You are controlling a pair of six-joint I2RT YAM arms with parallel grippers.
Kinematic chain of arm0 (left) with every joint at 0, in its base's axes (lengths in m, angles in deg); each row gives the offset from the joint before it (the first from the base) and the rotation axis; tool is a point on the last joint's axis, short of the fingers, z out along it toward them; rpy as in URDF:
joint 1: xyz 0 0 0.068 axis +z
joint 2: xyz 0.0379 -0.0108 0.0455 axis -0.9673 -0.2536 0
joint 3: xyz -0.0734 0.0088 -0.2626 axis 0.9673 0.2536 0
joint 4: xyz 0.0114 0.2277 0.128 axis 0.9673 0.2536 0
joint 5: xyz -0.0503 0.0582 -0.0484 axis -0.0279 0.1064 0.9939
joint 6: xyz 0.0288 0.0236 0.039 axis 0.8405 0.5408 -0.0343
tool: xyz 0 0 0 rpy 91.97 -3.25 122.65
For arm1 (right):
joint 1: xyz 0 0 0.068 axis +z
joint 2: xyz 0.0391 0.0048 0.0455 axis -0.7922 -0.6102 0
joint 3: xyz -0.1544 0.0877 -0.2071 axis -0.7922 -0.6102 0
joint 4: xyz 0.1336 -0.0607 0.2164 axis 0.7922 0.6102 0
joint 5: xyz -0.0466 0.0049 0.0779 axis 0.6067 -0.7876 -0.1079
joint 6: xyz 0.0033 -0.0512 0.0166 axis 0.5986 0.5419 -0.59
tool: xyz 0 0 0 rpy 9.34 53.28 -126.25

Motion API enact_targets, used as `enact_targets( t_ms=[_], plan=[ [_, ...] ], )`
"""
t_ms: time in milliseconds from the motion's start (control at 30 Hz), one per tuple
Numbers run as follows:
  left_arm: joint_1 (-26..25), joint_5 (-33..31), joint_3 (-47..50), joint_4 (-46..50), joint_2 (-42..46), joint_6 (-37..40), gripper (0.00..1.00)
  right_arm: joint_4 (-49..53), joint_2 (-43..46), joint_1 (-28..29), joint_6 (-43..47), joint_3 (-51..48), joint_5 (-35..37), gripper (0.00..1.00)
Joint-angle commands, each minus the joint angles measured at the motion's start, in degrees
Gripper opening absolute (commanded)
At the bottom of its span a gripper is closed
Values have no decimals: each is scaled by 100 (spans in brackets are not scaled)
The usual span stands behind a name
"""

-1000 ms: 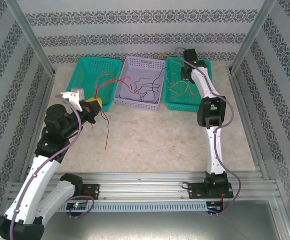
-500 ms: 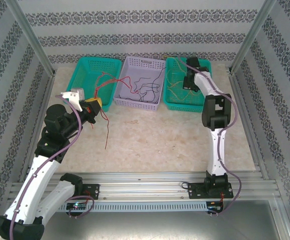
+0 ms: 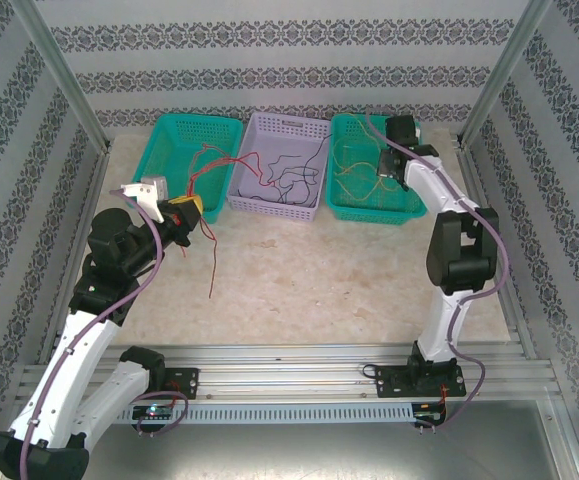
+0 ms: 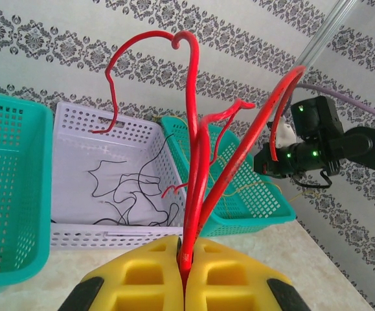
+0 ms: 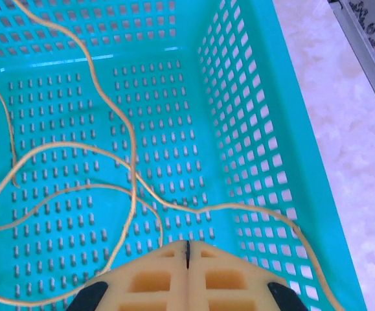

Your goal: Untangle the cables

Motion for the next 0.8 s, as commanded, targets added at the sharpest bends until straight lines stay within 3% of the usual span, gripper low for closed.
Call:
enact_targets(
  t_ms=[0, 67, 133, 233, 333, 767],
  plan=[
    [72, 114, -139, -289, 68, -70, 0, -549, 262, 54, 13, -292, 14, 0],
    [72, 119, -137, -296, 68, -78, 0, -587, 127, -5, 41, -147, -605, 2],
    [76, 110, -139, -296, 68, -82, 0, -384, -172, 7, 97, 225, -958, 11],
    [77, 91, -138, -271, 68, -62, 0, 216, -731, -5, 97, 1012, -897, 18],
    [72, 64, -136, -251, 68, -42, 0, 443, -1139, -20, 150, 1531, -773, 40],
    [81, 66, -165, -228, -4, -2, 0, 1802, -2909, -185, 471, 3929, -518, 47]
  ],
)
